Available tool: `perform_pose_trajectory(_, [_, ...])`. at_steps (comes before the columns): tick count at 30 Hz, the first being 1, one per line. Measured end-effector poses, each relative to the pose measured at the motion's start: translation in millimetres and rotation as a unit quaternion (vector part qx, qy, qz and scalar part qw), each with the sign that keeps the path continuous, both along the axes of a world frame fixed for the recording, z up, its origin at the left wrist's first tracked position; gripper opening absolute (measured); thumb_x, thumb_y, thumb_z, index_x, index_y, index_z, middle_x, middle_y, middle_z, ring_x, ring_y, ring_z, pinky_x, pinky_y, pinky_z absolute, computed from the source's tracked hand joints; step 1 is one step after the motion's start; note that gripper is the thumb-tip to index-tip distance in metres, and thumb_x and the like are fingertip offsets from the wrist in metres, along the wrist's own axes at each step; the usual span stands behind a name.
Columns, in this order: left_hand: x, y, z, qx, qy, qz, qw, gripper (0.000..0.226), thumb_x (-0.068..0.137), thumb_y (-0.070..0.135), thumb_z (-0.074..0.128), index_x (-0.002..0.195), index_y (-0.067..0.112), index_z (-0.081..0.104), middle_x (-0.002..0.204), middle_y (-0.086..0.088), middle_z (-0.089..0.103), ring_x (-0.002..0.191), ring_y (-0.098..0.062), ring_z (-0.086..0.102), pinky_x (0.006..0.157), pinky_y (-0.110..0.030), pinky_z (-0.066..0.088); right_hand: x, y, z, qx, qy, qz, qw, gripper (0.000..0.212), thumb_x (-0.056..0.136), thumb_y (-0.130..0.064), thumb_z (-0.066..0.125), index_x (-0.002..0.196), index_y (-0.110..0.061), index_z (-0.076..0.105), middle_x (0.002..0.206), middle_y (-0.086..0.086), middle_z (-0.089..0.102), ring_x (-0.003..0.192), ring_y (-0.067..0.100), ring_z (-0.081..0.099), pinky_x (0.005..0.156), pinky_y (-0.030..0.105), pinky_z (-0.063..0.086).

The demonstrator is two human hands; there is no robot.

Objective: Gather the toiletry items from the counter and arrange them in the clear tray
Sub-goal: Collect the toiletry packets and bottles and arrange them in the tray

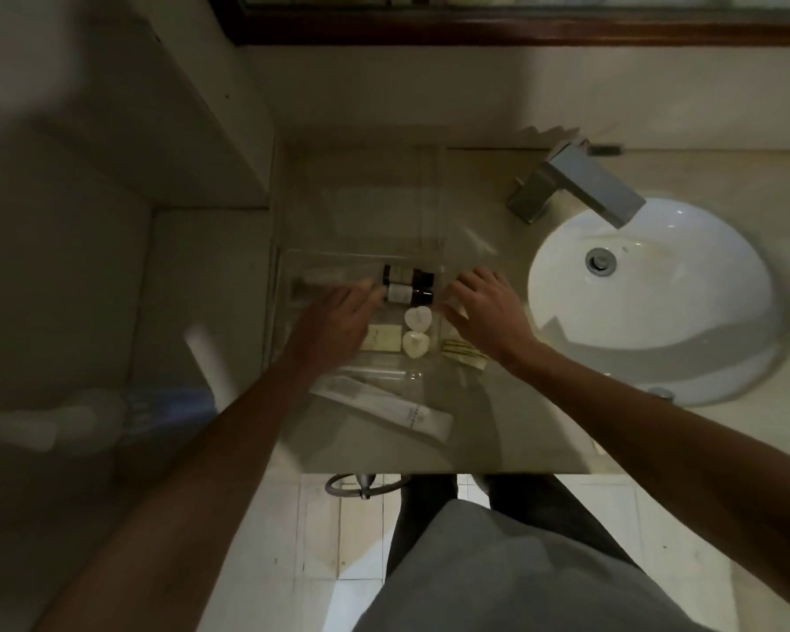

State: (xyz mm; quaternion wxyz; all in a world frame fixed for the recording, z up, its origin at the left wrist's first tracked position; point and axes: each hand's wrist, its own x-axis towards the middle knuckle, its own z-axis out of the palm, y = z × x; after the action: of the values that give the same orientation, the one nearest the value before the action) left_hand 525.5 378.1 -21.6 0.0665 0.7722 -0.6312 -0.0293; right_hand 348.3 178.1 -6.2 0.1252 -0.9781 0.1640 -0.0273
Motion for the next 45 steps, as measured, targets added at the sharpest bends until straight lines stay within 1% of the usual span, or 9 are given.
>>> perform_pose_trajectory(8, [-130, -104, 19, -0.014, 0.055, -0.06, 0.997, 0.053, 0.086, 0.017, 0.056, 0.138, 0.009, 0.047, 0.134, -0.014, 0.055, 0.115, -0.031, 0.054, 0.097, -0.042, 0.041, -151, -55, 11, -0.012, 0.006, -0.116, 0.993, 0.023, 0.086, -0.029, 0.063, 0.103, -0.014, 0.069, 0.105, 0.006, 0.065, 0.096, 0.028, 0.057, 0.081, 0.04, 0.045])
perform_pose_trajectory(20, [-370, -338, 31, -0.039, 0.061, -0.211, 0.975, 0.048, 0.095, 0.025, 0.05, 0.139, 0.009, 0.045, 0.135, -0.013, 0.053, 0.121, -0.03, 0.051, 0.102, -0.04, 0.04, -426, -197, 29, 0.015, 0.002, -0.374, 0.927, 0.038, 0.082, -0.026, 0.066, 0.117, -0.011, 0.064, 0.114, 0.006, 0.065, 0.099, 0.025, 0.06, 0.088, 0.039, 0.047])
perform_pose_trajectory(23, [-414, -398, 23, -0.025, 0.03, -0.209, 0.977, 0.05, 0.097, 0.033, 0.048, 0.14, 0.007, 0.044, 0.136, -0.015, 0.054, 0.122, -0.032, 0.052, 0.101, -0.042, 0.042, -467, -230, 19, 0.03, 0.01, -0.393, 0.919, 0.042, 0.08, -0.026, 0.066, 0.119, -0.013, 0.064, 0.115, 0.006, 0.065, 0.099, 0.026, 0.061, 0.087, 0.039, 0.048])
perform_pose_trajectory(26, [-450, -466, 15, 0.005, 0.02, -0.153, 0.988, 0.054, 0.089, 0.035, 0.057, 0.13, 0.001, 0.05, 0.121, -0.017, 0.06, 0.107, -0.034, 0.059, 0.088, -0.041, 0.049, -500, -260, 11, 0.037, 0.01, -0.413, 0.91, 0.043, 0.079, -0.026, 0.063, 0.121, -0.015, 0.063, 0.118, 0.004, 0.064, 0.102, 0.026, 0.06, 0.089, 0.04, 0.049])
perform_pose_trajectory(28, [-469, -510, 8, 0.04, 0.031, -0.106, 0.993, 0.06, 0.086, 0.038, 0.062, 0.131, -0.001, 0.049, 0.121, -0.019, 0.058, 0.106, -0.034, 0.058, 0.088, -0.041, 0.049, -522, -278, 5, 0.026, 0.006, -0.44, 0.898, 0.044, 0.077, -0.024, 0.068, 0.119, -0.014, 0.064, 0.117, 0.005, 0.066, 0.102, 0.026, 0.061, 0.086, 0.041, 0.051])
perform_pose_trajectory(32, [-489, -568, -17, 0.093, 0.04, -0.054, 0.993, 0.061, 0.096, 0.04, 0.053, 0.141, 0.002, 0.038, 0.137, -0.019, 0.048, 0.125, -0.034, 0.047, 0.105, -0.04, 0.038, -561, -307, -11, 0.025, 0.024, -0.486, 0.873, 0.05, 0.077, -0.025, 0.073, 0.124, -0.013, 0.061, 0.121, 0.007, 0.064, 0.11, 0.028, 0.059, 0.089, 0.044, 0.05])
perform_pose_trajectory(36, [-494, -570, -26, 0.073, 0.026, -0.082, 0.994, 0.026, 0.093, 0.015, 0.054, 0.118, 0.008, 0.05, 0.118, -0.012, 0.056, 0.108, -0.028, 0.055, 0.09, -0.035, 0.044, -586, -325, -32, 0.017, 0.054, -0.51, 0.858, 0.044, 0.081, -0.023, 0.068, 0.121, -0.009, 0.059, 0.125, 0.013, 0.061, 0.108, 0.033, 0.057, 0.086, 0.045, 0.051])
perform_pose_trajectory(41, [-484, -563, -23, 0.074, 0.038, -0.15, 0.985, 0.049, 0.077, -0.002, 0.064, 0.123, 0.008, 0.049, 0.116, -0.013, 0.057, 0.103, -0.03, 0.055, 0.085, -0.038, 0.047, -608, -345, -39, 0.043, 0.038, -0.568, 0.821, 0.054, 0.085, -0.023, 0.061, 0.136, -0.008, 0.048, 0.137, 0.016, 0.052, 0.113, 0.038, 0.052, 0.09, 0.051, 0.048])
perform_pose_trajectory(45, [-482, -568, -25, 0.083, 0.048, -0.16, 0.982, 0.04, 0.077, -0.003, 0.06, 0.115, 0.008, 0.054, 0.112, -0.013, 0.056, 0.099, -0.031, 0.054, 0.082, -0.04, 0.049, -608, -359, -44, 0.043, 0.014, -0.552, 0.833, 0.051, 0.086, -0.024, 0.058, 0.134, -0.011, 0.049, 0.138, 0.015, 0.051, 0.113, 0.039, 0.053, 0.089, 0.051, 0.048])
